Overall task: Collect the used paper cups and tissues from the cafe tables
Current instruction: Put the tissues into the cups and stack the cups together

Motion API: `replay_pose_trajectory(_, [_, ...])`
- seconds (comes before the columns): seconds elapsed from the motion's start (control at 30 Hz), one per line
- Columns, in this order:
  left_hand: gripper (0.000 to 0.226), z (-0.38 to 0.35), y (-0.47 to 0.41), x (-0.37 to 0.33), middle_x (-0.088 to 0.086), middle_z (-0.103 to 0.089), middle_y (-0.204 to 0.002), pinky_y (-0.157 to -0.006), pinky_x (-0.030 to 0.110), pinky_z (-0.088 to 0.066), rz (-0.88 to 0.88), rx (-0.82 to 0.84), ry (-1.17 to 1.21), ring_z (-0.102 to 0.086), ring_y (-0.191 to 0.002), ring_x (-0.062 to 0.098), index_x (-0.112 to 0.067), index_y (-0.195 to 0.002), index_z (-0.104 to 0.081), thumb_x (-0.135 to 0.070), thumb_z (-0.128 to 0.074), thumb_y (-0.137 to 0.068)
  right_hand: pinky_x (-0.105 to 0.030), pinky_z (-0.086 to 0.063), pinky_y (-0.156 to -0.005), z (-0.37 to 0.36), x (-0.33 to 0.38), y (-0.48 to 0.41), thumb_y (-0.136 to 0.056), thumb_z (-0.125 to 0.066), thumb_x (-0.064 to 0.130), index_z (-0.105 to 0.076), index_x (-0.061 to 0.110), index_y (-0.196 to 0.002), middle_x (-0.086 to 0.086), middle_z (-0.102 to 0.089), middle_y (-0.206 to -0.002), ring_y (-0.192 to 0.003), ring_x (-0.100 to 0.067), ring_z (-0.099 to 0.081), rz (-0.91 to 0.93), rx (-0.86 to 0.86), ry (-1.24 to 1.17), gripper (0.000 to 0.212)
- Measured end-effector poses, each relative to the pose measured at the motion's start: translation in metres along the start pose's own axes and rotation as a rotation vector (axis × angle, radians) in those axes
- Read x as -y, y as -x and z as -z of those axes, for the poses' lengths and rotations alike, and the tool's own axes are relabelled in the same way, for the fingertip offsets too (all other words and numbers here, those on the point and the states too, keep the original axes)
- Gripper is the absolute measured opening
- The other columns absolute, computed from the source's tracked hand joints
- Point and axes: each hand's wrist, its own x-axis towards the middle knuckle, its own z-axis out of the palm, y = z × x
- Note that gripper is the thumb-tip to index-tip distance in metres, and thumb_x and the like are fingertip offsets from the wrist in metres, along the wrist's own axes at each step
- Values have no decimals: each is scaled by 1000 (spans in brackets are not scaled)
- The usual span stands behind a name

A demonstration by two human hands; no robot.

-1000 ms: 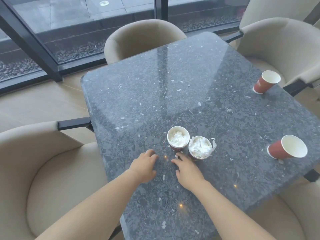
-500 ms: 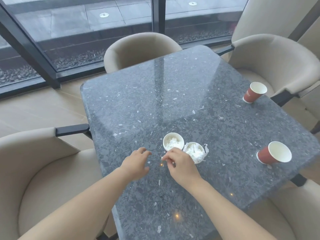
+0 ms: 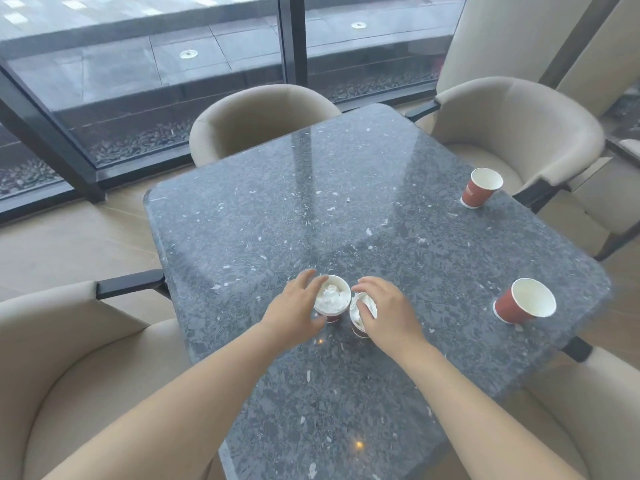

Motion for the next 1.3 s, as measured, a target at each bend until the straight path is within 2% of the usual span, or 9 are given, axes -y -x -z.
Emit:
replay_pose_trajectory(0.1, [64, -3, -8, -13, -1, -20, -152, -98, 41, -44, -42, -5, -9, -32, -134, 24, -28, -139, -31, -33, -63, -84, -34, -45, -90, 6, -12, 13, -82, -61, 9, -64, 17, -106, 0, -56, -122, -118, -20, -48, -25, -15, 89, 25])
replay_pose_trajectory(0.2, [56, -7, -13, -18, -2, -21, -152, -96, 41, -45, -49, -8, -49, -32, -134, 24, -27, -135, -35, -31, -61, -85, -34, -48, -85, 8, -20, 22, -81, -63, 8, -64, 19, -104, -1, -56, -118, -113, -21, -50, -35, -17, 76, 26])
replay_pose_trajectory(0.43, [74, -12, -30, -21, -2, -8, -158, -101, 42, -43, -10, 123, -210, -13, -143, 22, -29, -148, -14, -34, -57, -88, -15, -33, -82, -1, -24, 14, -88, -55, 23, -59, 20, -111, 8, -51, -122, -108, -13, -51, -32, 182, 25, 24])
replay_pose_trajectory(0.57, [76, -17, -32, -19, 1, -16, -155, -101, 46, -43, 32, 151, -128, -25, -136, 29, -31, -147, -16, -32, -60, -85, -31, -41, -74, -7, -24, 13, -88, -53, 40, -52, 19, -100, 3, -56, -111, -97, -23, -54, -27, 374, 210, 24])
replay_pose_trajectory(0.67, [75, -20, -28, -15, 0, -19, -153, -100, 45, -44, 28, 148, -114, -28, -134, 28, -33, -145, -19, -33, -62, -83, -34, -43, -75, -5, -23, 14, -85, -59, 31, -48, 18, -92, 0, -56, -105, -97, -25, -53, 5, 420, 272, 18])
replay_pose_trajectory(0.77, [75, -19, -26, -15, -4, -24, -149, -96, 42, -46, 15, 135, -102, -31, -131, 26, -33, -144, -23, -33, -64, -81, -35, -45, -79, 0, -24, 13, -83, -57, 16, -55, 13, -101, -2, -56, -113, -101, -28, -54, 18, 388, 238, 18])
replay_pose_trajectory(0.93, [72, -14, -24, -20, -6, -28, -145, -92, 41, -49, -14, 102, -90, -33, -129, 23, -34, -142, -25, -35, -63, -81, -29, -40, -91, 6, -27, 19, -77, -65, 12, -62, 12, -106, 4, -56, -121, -110, -21, -51, 101, 227, 207, 30])
replay_pose_trajectory(1.1, [72, -13, -16, -21, -7, -28, -145, -89, 40, -50, -19, 120, -92, -35, -128, 23, -35, -142, -25, -36, -63, -80, -29, -37, -101, 6, -30, 32, -76, -72, 26, -57, 20, -116, 5, -47, -131, -126, -15, -38, 34, 208, 150, 43])
replay_pose_trajectory(1.3, [72, -15, -7, -19, -6, -28, -146, -91, 41, -49, -7, 147, -100, -34, -129, 23, -34, -142, -26, -34, -62, -80, -30, -29, -105, 10, -33, 41, -82, -65, 34, -41, 28, -131, 0, -25, -147, -136, -18, -24, -102, 177, 161, 56])
